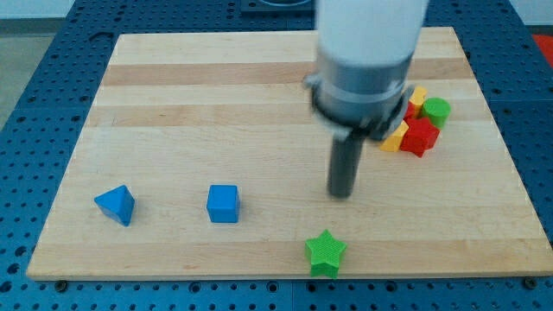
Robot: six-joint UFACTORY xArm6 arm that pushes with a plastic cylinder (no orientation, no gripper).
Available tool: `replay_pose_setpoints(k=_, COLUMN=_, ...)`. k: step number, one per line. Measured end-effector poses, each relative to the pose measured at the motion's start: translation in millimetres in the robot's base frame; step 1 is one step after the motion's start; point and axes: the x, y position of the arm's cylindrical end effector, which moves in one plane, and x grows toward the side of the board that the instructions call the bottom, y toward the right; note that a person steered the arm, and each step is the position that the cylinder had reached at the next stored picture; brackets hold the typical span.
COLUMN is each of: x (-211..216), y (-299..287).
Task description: Push the green star towards the bottom right of the board
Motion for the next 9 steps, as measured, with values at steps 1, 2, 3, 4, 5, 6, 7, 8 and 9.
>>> replay_pose_setpoints(k=1, x=-34.0, y=10.6)
replay_pose_setpoints(k=2, x=-30.6, y=-4.8)
replay_pose_setpoints(k=3, x=31.5, y=-84.2)
replay_pose_setpoints(k=4, x=75.7, y=-126.3)
replay_pose_setpoints(k=5, x=127.0, y=-139.5)
replay_pose_setpoints(k=6, x=130.5, y=-138.9)
replay_pose_setpoints(k=7, x=130.1, y=-124.8)
replay_pose_setpoints(k=8, x=130.1, y=-73.9)
replay_pose_setpoints(k=9, x=128.8, y=-42.5)
